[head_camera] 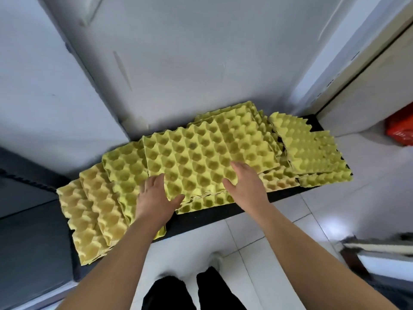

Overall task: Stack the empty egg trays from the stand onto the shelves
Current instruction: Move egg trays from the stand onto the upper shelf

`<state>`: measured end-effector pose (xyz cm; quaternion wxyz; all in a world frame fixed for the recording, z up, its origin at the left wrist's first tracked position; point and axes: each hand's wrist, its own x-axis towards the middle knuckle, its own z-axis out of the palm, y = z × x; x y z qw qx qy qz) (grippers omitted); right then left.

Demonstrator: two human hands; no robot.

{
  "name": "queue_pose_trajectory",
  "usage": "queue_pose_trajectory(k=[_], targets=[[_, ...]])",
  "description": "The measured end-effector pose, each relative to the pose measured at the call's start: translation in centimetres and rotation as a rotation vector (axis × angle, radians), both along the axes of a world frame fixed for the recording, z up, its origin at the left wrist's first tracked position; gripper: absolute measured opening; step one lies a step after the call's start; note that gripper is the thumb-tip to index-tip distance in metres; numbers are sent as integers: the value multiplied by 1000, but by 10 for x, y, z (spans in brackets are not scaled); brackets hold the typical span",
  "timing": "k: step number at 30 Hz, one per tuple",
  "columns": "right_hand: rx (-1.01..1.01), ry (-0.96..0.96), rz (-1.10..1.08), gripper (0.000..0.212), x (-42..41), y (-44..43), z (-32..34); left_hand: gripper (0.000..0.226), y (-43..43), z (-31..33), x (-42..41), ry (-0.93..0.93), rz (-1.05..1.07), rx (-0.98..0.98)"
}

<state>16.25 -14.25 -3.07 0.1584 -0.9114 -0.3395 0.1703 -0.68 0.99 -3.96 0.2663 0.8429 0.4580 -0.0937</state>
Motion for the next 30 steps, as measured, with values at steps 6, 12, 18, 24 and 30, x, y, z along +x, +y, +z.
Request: queue_pose_trajectory(k=[6,12,18,24,30], targets=[[-96,107,14,72,34,23,-54,116,15,-47,19,89,157,-105],[-190,223,-38,86,48,42,-96,135,31,-87,26,65,266,-246],[-206,218,-85,86,48,48,-109,141,37,-97,30,48,290,-299],[-145,163,-113,83,46,50,-90,142,36,-75,27,-23,302,-280],[-81,173,-107,85,39,45,-50,141,34,-28,10,-134,318,-173]])
